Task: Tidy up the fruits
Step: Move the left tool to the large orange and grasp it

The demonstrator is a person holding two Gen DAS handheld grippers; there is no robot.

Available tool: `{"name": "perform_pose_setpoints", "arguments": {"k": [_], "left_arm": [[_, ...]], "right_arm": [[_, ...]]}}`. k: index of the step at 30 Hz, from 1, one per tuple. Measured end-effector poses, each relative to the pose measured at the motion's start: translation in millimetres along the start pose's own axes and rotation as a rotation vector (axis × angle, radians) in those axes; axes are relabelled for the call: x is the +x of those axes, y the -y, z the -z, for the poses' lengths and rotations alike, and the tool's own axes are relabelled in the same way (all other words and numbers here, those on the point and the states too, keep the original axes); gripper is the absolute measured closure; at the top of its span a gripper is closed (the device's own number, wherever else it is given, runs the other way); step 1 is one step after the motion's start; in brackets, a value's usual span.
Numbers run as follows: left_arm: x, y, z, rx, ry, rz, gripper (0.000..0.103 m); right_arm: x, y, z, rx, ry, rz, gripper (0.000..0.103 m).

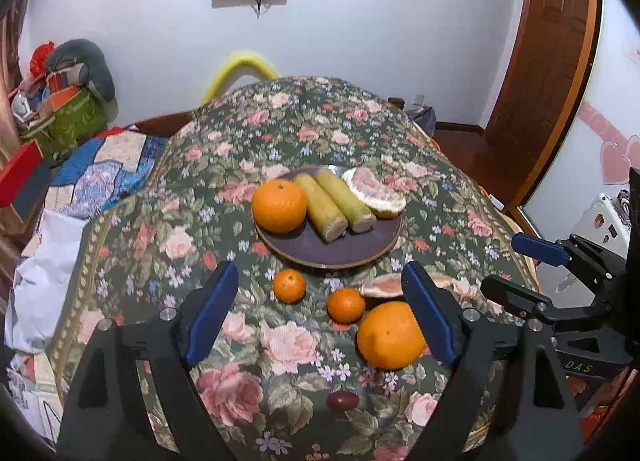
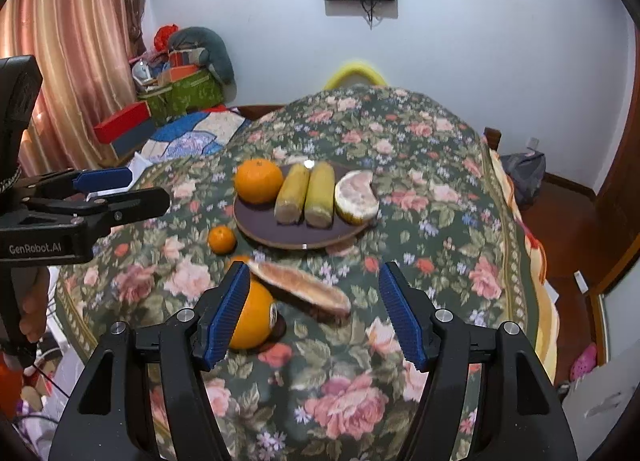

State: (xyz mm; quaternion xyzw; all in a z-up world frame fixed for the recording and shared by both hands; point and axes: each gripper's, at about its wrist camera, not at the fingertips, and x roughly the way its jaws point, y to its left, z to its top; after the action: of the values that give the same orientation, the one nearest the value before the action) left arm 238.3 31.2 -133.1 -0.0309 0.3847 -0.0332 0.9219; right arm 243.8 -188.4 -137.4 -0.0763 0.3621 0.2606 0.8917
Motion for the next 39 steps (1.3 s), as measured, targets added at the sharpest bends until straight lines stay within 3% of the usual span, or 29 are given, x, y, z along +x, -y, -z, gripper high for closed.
{"name": "perform_pose_setpoints", "arguments": {"k": [11, 17, 20, 22, 25, 39], "left_arm": [[36.2, -10.8, 24.8, -0.021, -0.091, -0.007, 0.019], [52.9, -19.7, 31.6, -0.051, -0.122, -0.010, 0.019], [59.1, -22.2, 32.6, -0.061, -0.134, -0.008, 0.019], [61.9, -22.6, 33.5, -0.068, -0.141, -0.007, 0.019], [63.3, -20.3, 34.8, -0.079, -0.151, 0.005, 0.019], [55.3, 32.8, 47.9, 0.017, -0.190, 0.069, 0.018]], "right_arm": [[54.2, 7.6, 25.0, 0.001, -0.140, -0.021, 0.039], [83.9, 21.3, 32.9, 0.065, -0.195, -0.057, 0.039], [84.5, 25.1, 32.1, 0.079, -0.178, -0.078, 0.053], [80.9, 26.8, 30.9, 0.091, -0.168, -0.119, 0.069], [77.8, 25.0, 29.7, 0.081, -0.157, -0.118, 0.077], [28.9, 23.7, 59.1, 0.078, -0.137, -0.104, 0.090]]}}
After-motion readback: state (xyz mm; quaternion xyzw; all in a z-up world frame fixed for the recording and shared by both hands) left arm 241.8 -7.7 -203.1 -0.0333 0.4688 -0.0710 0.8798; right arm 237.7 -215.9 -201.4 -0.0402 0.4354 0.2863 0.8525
